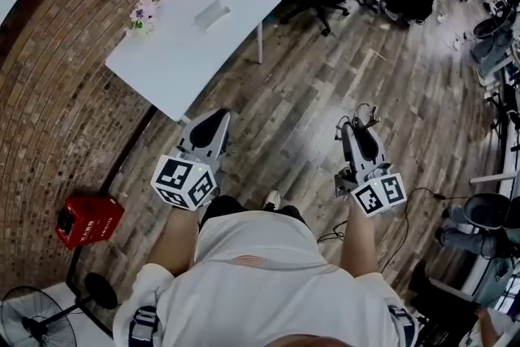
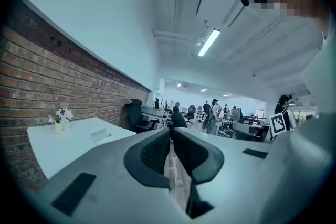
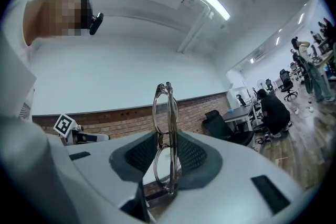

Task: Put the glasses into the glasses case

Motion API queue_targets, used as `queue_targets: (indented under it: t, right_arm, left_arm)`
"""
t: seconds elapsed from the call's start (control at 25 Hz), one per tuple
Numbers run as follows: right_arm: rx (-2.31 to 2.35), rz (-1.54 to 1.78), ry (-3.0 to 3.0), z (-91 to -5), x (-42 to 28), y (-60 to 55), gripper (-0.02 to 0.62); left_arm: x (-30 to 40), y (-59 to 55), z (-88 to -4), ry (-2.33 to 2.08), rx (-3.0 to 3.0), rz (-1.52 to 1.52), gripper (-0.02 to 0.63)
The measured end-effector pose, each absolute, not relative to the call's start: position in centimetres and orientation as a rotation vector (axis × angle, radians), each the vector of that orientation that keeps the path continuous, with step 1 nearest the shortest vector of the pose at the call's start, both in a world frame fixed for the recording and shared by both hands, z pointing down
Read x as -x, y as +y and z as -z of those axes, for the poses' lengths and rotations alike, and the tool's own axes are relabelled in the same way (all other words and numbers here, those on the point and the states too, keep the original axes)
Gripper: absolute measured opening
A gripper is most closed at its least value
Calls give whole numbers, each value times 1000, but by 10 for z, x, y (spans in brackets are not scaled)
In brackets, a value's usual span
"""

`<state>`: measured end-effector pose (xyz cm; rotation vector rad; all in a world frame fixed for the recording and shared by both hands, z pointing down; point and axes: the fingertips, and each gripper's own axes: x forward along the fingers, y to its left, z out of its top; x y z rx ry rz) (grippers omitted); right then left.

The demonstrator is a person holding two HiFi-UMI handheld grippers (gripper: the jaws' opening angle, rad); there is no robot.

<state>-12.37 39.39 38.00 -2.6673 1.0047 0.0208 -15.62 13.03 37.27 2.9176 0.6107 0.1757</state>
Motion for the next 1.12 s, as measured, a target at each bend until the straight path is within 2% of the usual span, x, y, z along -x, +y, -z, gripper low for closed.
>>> queue_targets:
  t: [0.56, 1.12]
  right_arm:
    - [2649, 63, 1052, -394, 11, 375, 160]
    - [2621, 100, 1256, -368, -169, 222, 160]
  left_arm:
    - [45, 134, -391, 623, -2910, -219, 32]
    - [-108, -11, -376, 425, -2918, -165, 32]
